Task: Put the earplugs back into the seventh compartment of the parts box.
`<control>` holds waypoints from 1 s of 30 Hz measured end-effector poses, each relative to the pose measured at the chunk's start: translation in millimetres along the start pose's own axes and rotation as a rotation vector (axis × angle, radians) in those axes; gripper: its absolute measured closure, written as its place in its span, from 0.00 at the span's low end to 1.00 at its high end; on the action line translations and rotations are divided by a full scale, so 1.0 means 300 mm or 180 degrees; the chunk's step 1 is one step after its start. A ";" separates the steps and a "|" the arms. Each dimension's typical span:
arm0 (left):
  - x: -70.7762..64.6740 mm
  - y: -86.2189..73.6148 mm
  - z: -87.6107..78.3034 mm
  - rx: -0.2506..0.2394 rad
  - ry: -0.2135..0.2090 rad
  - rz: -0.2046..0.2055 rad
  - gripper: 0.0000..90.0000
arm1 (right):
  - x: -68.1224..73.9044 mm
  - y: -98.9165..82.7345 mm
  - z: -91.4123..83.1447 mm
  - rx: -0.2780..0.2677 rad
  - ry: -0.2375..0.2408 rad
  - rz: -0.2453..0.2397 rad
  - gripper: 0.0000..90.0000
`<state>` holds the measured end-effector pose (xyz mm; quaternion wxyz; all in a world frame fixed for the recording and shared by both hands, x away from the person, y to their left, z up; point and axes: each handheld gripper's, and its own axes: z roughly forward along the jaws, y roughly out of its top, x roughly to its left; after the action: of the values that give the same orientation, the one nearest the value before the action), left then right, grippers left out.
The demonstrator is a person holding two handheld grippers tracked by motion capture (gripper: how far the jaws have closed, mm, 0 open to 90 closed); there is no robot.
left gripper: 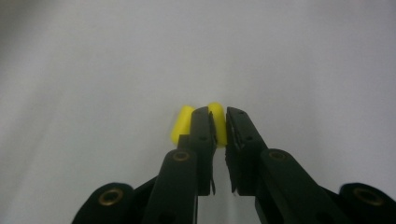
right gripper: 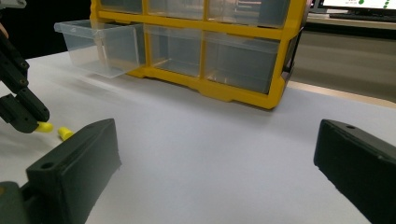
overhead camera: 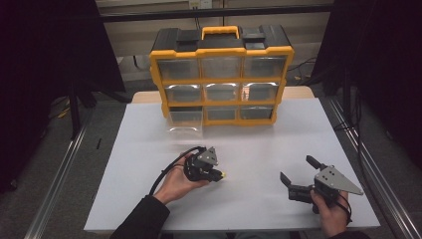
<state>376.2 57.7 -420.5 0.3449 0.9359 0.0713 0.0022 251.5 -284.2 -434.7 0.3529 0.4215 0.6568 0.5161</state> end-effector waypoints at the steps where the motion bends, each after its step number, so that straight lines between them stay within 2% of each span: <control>1: 0.000 -0.001 -0.002 0.0000 0.0013 0.0009 0.91 | 0.000 0.000 0.000 0.0000 0.0000 -0.0001 0.00; 9: -0.006 0.004 -0.038 -0.0230 0.0020 -0.0026 0.91 | 0.000 0.000 -0.001 -0.0002 0.0002 0.0004 0.00; 11: -0.007 0.006 -0.045 -0.0280 0.0102 -0.0090 0.91 | 0.000 0.000 0.000 -0.0001 0.0003 0.0003 0.00; 16: -0.006 0.007 -0.064 -0.0421 0.0110 -0.0124 0.91 | 0.000 0.000 0.000 0.0002 0.0003 0.0006 0.00; 30: 0.004 0.004 -0.142 -0.0761 0.0270 -0.0199 0.91 | 0.000 0.000 -0.002 -0.0004 -0.0006 0.0006 0.00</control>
<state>375.2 84.5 -387.4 0.4506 0.8845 0.1141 0.0395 251.1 -284.5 -434.6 0.3533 0.4224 0.6558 0.5164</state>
